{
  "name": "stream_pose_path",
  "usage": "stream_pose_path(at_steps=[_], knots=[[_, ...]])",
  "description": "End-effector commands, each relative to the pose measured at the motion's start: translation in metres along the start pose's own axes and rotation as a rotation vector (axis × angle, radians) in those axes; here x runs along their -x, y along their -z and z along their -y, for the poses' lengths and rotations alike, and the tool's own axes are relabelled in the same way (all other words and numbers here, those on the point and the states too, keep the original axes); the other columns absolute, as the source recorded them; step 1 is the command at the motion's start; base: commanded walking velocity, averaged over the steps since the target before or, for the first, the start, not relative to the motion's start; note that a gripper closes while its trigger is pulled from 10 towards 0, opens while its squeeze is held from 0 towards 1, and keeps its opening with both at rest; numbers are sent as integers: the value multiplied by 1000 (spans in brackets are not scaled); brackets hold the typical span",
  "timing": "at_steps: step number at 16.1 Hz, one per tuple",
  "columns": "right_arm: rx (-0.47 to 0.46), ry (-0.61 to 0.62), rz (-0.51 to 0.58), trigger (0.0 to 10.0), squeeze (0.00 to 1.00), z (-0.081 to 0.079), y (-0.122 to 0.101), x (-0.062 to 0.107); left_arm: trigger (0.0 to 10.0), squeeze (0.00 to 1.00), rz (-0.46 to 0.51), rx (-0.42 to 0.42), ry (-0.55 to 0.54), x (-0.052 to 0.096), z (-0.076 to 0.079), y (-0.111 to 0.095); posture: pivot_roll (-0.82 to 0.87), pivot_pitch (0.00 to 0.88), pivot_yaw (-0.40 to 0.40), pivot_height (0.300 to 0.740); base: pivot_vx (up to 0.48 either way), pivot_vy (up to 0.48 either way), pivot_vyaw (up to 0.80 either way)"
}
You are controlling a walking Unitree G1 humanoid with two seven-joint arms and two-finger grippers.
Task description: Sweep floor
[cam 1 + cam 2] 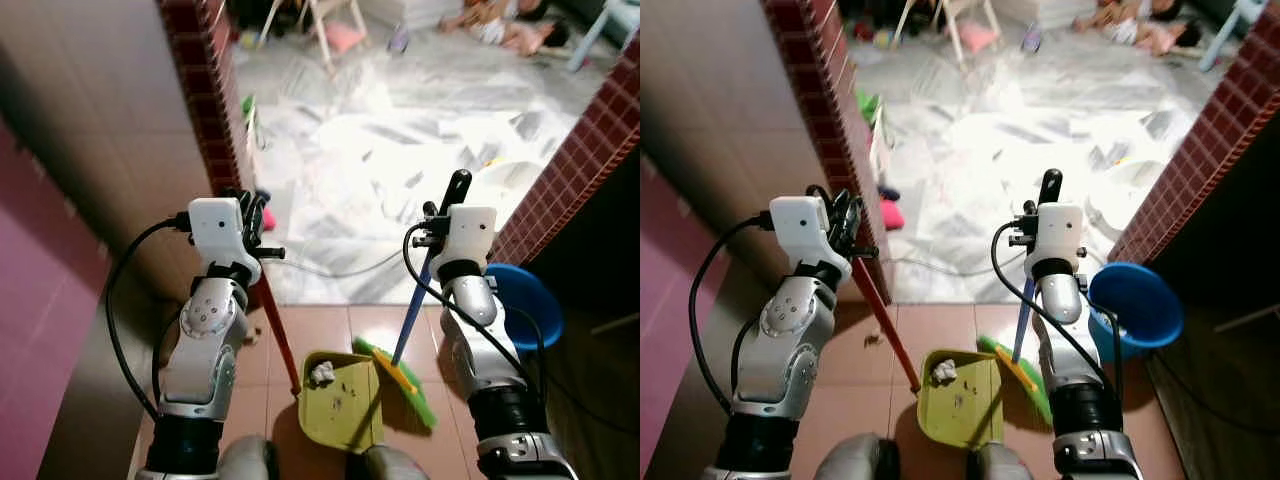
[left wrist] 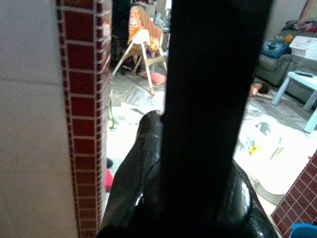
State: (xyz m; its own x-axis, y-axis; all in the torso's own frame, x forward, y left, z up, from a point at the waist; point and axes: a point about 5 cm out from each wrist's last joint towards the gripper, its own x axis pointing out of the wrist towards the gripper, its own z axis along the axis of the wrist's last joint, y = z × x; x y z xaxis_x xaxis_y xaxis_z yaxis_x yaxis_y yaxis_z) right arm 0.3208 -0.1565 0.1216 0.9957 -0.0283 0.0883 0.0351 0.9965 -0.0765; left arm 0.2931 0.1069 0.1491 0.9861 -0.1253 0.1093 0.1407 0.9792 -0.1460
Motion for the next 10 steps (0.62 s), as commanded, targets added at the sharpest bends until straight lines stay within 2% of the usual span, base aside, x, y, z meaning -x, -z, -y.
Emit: stream_pose_path(at_steps=[1,5,8,10], knots=[[0,-3,13,10000,0,-1,-4,-3,10000,0,42,12,12,-1,3,-12,2,27,6,740,-247,0,0],[3,4,10,10000,0,1,-4,-3,10000,0,34,20,5,-2,3,-11,-4,29,6,740,-241,0,0],[6,5,16,10000,0,2,-5,-3,10000,0,34,22,4,-3,4,-11,-7,30,5,740,-160,0,0],[14,4,27,10000,0,3,-7,-3,10000,0,33,24,5,-3,4,-11,-6,30,3,740,0,0,0]])
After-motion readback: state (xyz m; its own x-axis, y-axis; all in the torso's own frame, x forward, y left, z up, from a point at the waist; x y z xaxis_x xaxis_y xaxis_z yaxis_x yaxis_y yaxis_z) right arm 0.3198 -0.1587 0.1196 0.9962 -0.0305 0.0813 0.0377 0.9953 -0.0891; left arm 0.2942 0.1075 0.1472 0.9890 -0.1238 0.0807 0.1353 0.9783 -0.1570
